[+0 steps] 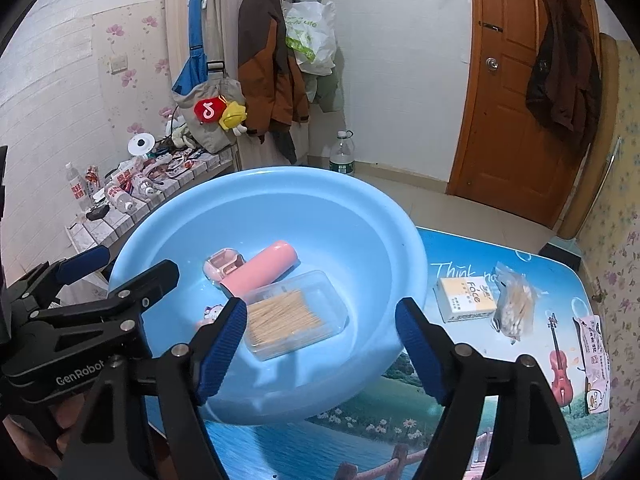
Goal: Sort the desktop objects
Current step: 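Lower the toothpick box into the basin and open the right tool, then withdraw both tools from the basin back over the table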
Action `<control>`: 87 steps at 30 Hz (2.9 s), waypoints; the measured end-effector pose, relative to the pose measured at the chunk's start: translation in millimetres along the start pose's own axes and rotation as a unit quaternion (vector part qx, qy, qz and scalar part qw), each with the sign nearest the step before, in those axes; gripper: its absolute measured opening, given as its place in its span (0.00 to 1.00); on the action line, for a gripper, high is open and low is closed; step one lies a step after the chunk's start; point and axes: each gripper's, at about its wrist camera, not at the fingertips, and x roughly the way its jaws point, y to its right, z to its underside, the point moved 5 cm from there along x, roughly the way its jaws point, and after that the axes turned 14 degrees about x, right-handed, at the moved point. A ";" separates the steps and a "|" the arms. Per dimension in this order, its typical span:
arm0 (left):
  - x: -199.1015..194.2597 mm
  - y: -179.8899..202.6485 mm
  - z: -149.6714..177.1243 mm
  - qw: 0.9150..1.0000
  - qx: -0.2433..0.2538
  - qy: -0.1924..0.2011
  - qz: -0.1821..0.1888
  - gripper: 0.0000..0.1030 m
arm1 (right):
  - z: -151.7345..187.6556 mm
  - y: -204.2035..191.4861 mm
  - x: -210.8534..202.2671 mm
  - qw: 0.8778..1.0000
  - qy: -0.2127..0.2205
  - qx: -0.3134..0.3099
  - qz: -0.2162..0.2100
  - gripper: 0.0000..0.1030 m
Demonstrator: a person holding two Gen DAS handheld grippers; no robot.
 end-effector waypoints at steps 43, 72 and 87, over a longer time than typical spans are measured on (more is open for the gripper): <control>-70.6 105.1 -17.7 0.998 0.058 0.030 0.015 0.98 | 23.3 106.7 -100.8 0.994 0.046 0.094 0.036 0.87; -94.1 154.1 -2.4 0.996 0.077 0.024 0.030 0.99 | 51.1 150.8 -140.2 0.986 0.048 0.152 0.058 0.87; -85.5 154.3 1.4 0.997 0.073 0.014 0.031 0.99 | 55.5 152.2 -126.5 0.985 0.032 0.162 0.057 0.87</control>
